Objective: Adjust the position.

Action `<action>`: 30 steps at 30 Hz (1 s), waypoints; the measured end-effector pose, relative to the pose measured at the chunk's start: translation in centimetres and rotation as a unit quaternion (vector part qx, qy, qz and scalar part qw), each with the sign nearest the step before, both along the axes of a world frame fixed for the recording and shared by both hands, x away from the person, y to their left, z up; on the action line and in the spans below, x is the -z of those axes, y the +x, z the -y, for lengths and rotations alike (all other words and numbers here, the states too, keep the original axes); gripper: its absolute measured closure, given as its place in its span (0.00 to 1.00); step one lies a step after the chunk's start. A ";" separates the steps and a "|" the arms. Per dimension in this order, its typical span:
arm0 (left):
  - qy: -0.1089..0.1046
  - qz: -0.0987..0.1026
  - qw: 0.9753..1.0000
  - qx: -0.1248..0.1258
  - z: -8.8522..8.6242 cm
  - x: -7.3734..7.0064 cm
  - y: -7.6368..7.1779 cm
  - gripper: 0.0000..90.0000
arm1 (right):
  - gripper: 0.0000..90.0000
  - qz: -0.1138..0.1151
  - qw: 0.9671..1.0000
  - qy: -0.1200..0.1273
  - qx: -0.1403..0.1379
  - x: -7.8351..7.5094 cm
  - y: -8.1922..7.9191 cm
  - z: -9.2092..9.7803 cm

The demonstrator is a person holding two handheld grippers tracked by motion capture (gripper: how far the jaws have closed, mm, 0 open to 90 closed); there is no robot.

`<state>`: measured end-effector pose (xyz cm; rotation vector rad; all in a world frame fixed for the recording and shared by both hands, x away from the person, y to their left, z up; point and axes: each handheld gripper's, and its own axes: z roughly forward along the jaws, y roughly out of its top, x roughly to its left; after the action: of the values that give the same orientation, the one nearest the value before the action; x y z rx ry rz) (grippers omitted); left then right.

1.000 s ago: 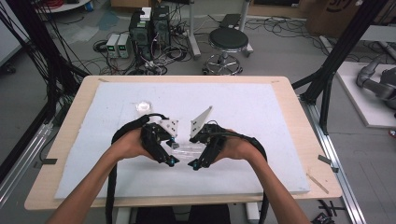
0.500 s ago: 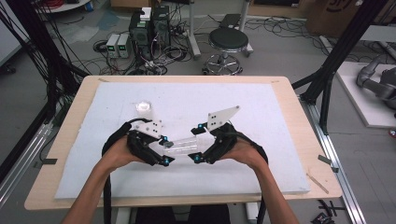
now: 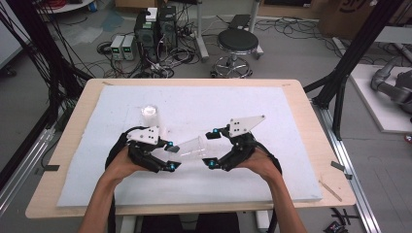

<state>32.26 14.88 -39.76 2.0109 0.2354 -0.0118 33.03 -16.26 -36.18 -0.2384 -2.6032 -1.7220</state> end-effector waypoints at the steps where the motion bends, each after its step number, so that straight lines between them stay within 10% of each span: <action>1: -0.011 -0.003 1.000 -0.002 -0.1 0.1 -0.1 0.47 | 0.14 0.004 1.000 0.005 0.000 0.1 0.1 0.1; 16: -0.133 0.008 0.991 0.001 -0.6 1.2 -0.4 0.47 | 0.14 0.002 0.999 0.042 -0.002 1.0 -0.1 0.5; 30: -0.144 0.005 0.990 0.000 0.3 1.3 -0.2 0.47 | 0.14 -0.003 0.998 0.060 -0.004 1.7 0.0 0.5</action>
<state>32.09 14.58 -41.07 1.7226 0.2138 -0.0343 33.04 -16.81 -37.86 -0.2313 -2.4829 -1.8631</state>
